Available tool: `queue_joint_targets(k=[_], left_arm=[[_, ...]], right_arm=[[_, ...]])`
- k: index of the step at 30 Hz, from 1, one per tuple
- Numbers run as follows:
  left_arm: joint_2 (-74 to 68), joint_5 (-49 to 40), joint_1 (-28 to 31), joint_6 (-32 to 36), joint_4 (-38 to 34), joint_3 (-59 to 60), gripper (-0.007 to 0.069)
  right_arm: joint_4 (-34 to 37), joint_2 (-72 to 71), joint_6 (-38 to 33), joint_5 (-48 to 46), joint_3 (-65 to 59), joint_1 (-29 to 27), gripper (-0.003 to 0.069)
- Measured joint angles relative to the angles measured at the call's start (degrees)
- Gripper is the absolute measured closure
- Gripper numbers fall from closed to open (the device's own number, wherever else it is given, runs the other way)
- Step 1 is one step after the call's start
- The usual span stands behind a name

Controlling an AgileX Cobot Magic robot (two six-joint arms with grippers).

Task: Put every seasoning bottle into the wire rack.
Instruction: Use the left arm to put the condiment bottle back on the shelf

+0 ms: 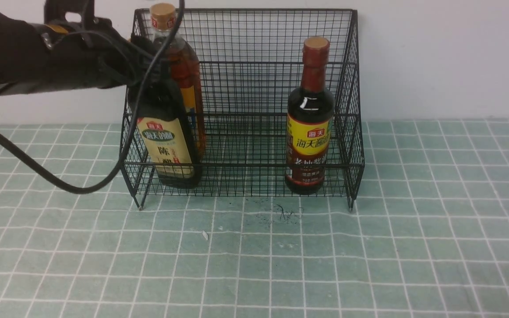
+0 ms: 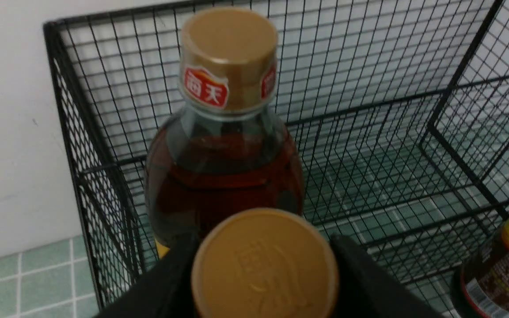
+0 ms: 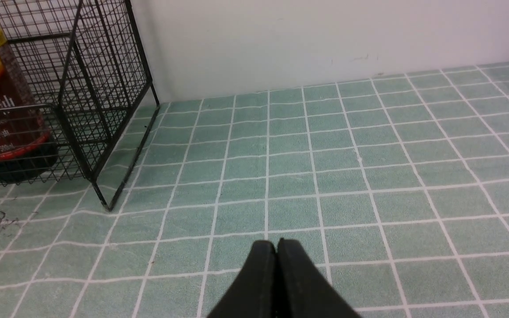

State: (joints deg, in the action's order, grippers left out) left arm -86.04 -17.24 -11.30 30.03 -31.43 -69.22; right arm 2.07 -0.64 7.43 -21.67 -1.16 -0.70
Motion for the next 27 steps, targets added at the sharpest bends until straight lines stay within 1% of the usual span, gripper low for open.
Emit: queue_joint_targets(k=[9, 12, 13, 16, 22, 27], left_arm=[[-1.1, 0.46, 0.0, 0.2, -0.12, -0.42, 0.0302], [-1.1, 0.85, 0.0, 0.2, -0.18, -0.42, 0.0284], [-0.92, 1.21, 0.0, 0.2, -0.3, -0.42, 0.0258], [0.32, 1.46, 0.0, 0.2, -0.3, -0.42, 0.0227], [3.6, 3.7, 0.0, 0.26, 0.46, -0.49, 0.0218], [6.62, 4.04, 0.0, 1.84, 2.03, -0.49, 0.0218]], right_arm=[[0.0, 0.0, 0.0, 0.0, 0.0, 0.0, 0.0673], [0.0, 0.0, 0.0, 0.0, 0.0, 0.0, 0.0673], [0.0, 0.0, 0.0, 0.0, 0.0, 0.0, 0.0673], [0.0, 0.0, 0.0, 0.0, 0.0, 0.0, 0.0673], [0.0, 0.0, 0.0, 0.0, 0.0, 0.0, 0.0673], [0.0, 0.0, 0.0, 0.0, 0.0, 0.0, 0.0673]])
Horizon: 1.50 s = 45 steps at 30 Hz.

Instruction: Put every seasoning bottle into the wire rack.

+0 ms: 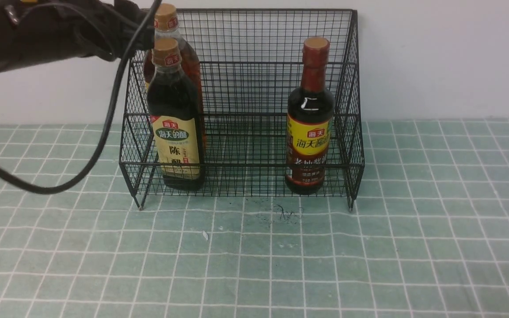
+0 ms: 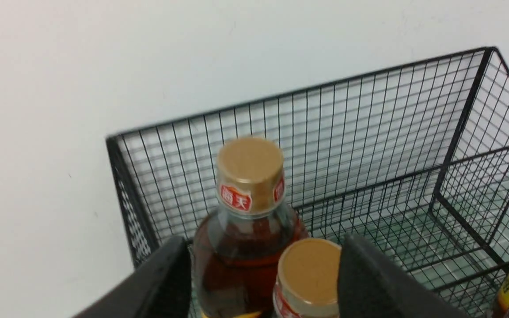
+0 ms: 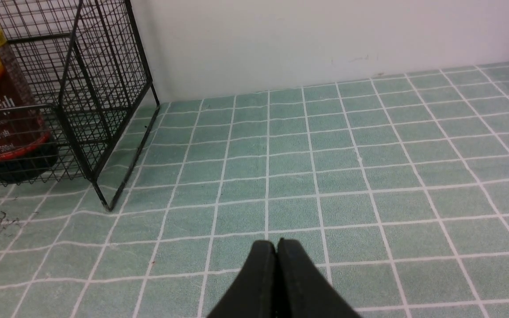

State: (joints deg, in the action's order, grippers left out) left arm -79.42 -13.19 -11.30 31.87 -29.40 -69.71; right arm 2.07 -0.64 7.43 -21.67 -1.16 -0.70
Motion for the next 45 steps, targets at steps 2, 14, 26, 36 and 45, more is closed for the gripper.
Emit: queue_joint_targets(k=[2, 14, 26, 36, 45], left_arm=[[1.99, 0.0, 0.0, 0.73, 0.4, 0.0, 0.0231], [16.98, -24.02, 8.07, -2.97, 4.29, -0.12, 0.0618], [39.66, -44.46, 14.74, -11.73, 10.96, 11.27, 0.0631], [64.11, -49.07, 14.74, -12.39, 5.96, 22.89, 0.0631], [71.82, -45.46, 14.74, -11.25, 6.6, 22.89, 0.0631]], right_arm=[[0.0, 0.0, 0.0, 0.0, 0.0, 0.0, 0.0673], [0.0, 0.0, 0.0, 0.0, 0.0, 0.0, 0.0673], [0.0, 0.0, 0.0, 0.0, 0.0, 0.0, 0.0673], [0.0, 0.0, 0.0, 0.0, 0.0, 0.0, 0.0673], [0.0, 0.0, 0.0, 0.0, 0.0, 0.0, 0.0673]])
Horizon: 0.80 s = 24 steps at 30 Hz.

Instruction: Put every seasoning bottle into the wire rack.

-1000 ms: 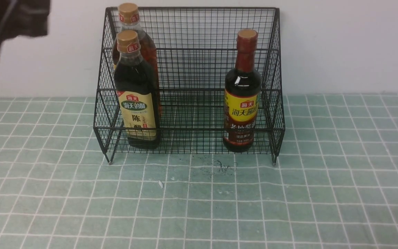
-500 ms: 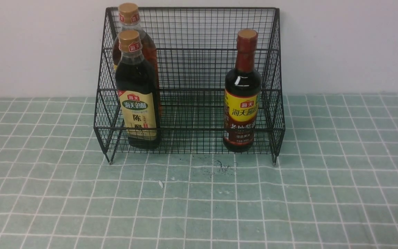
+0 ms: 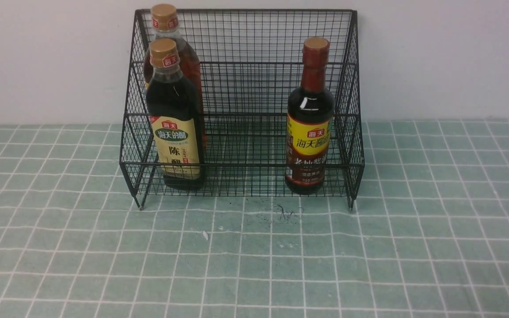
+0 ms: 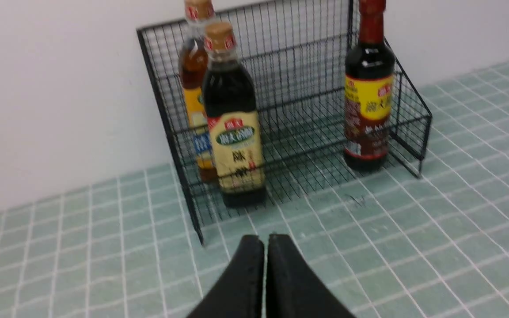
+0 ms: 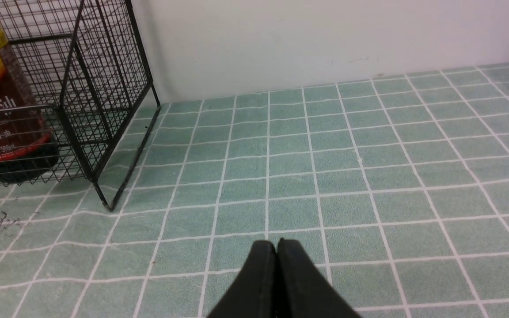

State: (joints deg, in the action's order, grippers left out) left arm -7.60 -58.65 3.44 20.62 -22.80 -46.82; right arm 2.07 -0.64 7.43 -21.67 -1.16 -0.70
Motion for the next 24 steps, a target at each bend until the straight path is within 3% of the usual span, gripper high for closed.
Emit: queue_joint_targets(k=[5, 11, 17, 24], left_arm=[[0.06, 6.0, 0.0, -0.05, 1.27, 0.67, 0.0631], [0.06, 19.4, 0.0, -1.24, 3.12, 10.73, 0.0631], [2.14, 32.17, -2.94, -11.21, 13.73, 28.82, 0.0631], [6.34, 38.61, -5.18, -19.48, 21.14, 43.86, 0.0631]], right_arm=[[0.0, 0.0, 0.0, 0.0, 0.0, 0.0, 0.0673], [0.0, 0.0, 0.0, 0.0, 0.0, 0.0, 0.0673], [0.0, 0.0, 0.0, 0.0, 0.0, 0.0, 0.0673], [0.0, 0.0, 0.0, 0.0, 0.0, 0.0, 0.0673]])
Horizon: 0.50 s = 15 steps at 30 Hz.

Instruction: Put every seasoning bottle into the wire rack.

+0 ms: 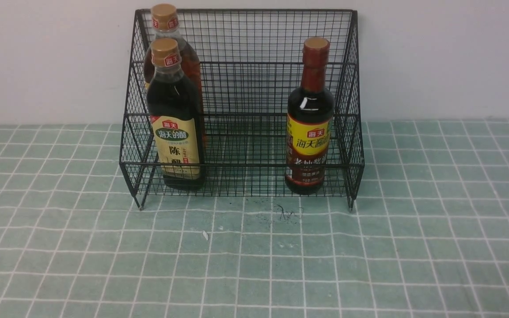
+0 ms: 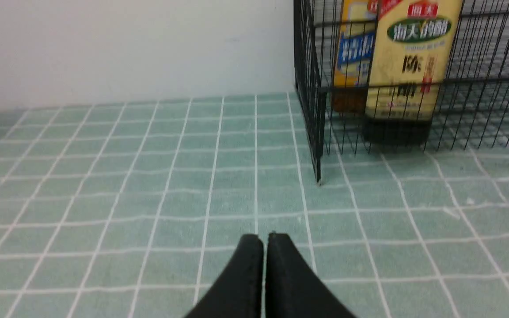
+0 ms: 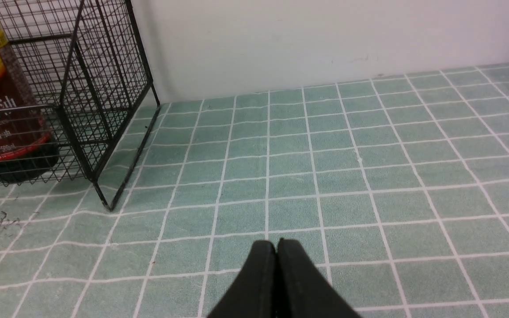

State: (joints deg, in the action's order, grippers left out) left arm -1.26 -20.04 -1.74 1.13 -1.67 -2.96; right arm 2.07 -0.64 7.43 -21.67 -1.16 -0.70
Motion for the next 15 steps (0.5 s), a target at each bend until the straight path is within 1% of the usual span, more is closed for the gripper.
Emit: queue_joint_targets(k=[1, 4, 7, 15], left_arm=[[0.96, 0.3, 0.0, -0.46, 0.13, 2.45, 0.0631], [1.81, -0.29, 0.0, -1.13, 0.24, 4.43, 0.0631], [1.92, -1.7, 0.0, -1.13, 0.39, 4.48, 0.0631], [1.92, -1.7, 0.0, -1.13, 0.39, 4.48, 0.0631]], right_arm=[[0.0, 0.0, 0.0, 0.0, 0.0, 0.0, 0.0673], [0.0, 0.0, 0.0, 0.0, 0.0, 0.0, 0.0673], [0.0, 0.0, -0.22, 0.0, 0.0, 0.0, 0.0673], [0.0, 0.0, -0.43, 0.0, 0.0, 0.0, 0.0673]])
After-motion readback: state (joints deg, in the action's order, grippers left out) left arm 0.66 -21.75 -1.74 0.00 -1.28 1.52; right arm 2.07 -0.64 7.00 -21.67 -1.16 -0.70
